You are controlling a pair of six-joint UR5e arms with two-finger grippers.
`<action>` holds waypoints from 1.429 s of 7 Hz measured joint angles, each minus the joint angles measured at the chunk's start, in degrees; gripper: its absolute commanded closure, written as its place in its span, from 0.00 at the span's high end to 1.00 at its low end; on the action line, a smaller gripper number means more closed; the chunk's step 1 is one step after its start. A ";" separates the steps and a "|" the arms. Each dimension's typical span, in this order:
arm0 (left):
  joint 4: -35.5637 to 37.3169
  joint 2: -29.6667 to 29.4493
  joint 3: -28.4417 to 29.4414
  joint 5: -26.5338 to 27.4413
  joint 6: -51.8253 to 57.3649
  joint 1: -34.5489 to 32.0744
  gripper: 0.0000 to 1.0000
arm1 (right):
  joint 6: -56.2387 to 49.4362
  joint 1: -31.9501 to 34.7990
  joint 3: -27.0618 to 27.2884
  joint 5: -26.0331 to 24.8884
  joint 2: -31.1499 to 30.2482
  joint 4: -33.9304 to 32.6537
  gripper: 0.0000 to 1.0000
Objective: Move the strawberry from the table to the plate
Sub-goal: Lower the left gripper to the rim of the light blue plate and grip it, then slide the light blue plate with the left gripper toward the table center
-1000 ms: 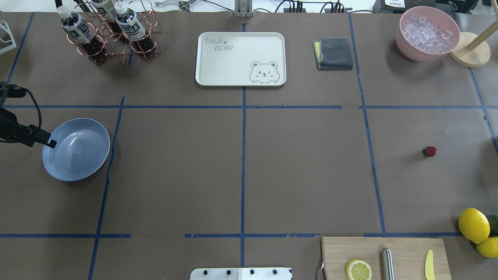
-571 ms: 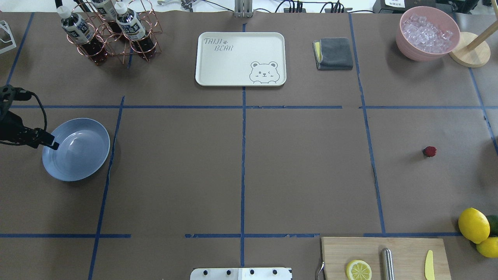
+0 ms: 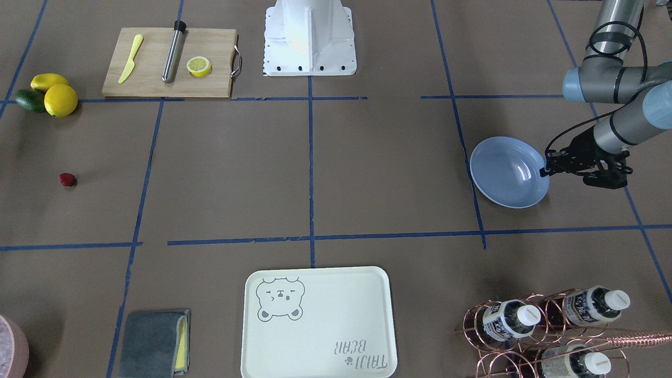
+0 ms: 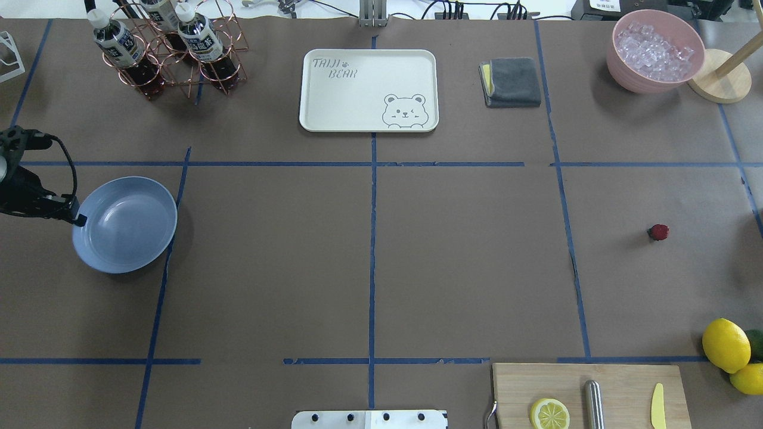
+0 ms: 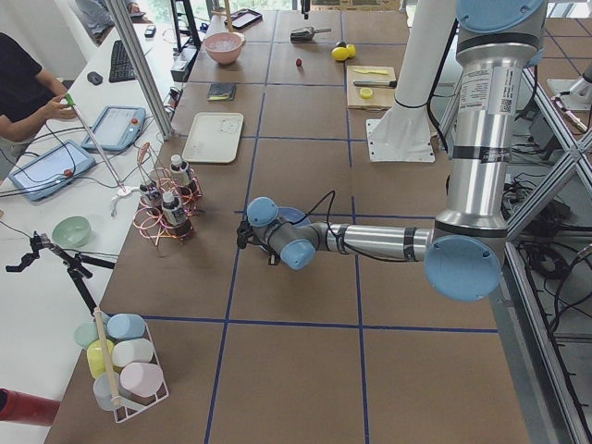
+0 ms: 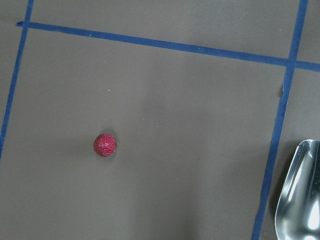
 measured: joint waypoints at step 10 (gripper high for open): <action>-0.09 -28.20 -0.89 13.72 -43.12 26.42 0.00 | 1.94 -0.88 0.31 0.32 0.04 0.28 1.00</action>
